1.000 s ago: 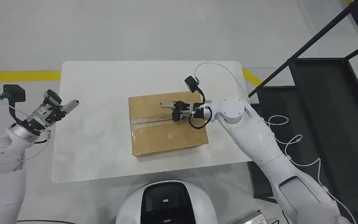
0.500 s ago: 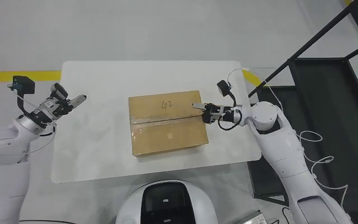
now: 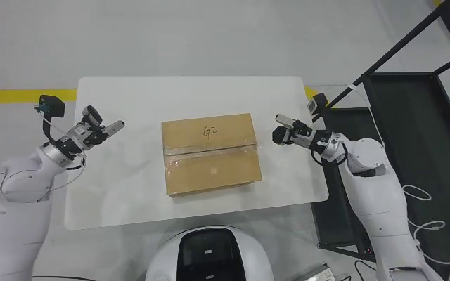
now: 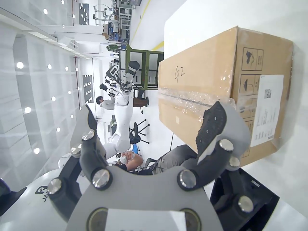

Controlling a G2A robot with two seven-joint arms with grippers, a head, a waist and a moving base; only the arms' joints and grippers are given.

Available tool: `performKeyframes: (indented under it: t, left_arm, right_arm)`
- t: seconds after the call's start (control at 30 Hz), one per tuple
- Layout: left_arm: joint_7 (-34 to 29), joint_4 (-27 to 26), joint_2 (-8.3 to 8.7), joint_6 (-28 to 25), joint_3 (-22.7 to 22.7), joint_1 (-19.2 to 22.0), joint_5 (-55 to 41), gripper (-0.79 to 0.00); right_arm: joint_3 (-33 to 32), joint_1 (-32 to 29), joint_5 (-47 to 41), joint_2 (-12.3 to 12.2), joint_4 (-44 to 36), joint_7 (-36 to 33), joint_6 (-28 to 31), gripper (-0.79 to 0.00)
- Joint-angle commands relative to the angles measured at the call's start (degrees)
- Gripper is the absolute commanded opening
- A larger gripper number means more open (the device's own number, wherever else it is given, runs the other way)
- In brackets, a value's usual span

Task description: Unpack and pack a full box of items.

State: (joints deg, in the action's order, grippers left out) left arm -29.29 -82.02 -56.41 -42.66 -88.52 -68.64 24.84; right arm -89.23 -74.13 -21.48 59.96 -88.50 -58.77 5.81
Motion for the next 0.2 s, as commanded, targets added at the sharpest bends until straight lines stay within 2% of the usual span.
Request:
performKeyframes:
  t: [0.0, 0.17]
  left_arm:
    - [0.3, 0.3, -0.09, 0.9, 0.9, 0.4, 0.5, 0.0]
    - [0.7, 0.3, -0.16, 1.5, 1.3, 0.7, 0.8, 0.0]
  right_arm:
    - [0.0, 0.0, 0.0, 0.0, 0.0, 0.0, 0.0, 0.0]
    - [0.0, 0.0, 0.0, 0.0, 0.0, 0.0, 0.0, 0.0]
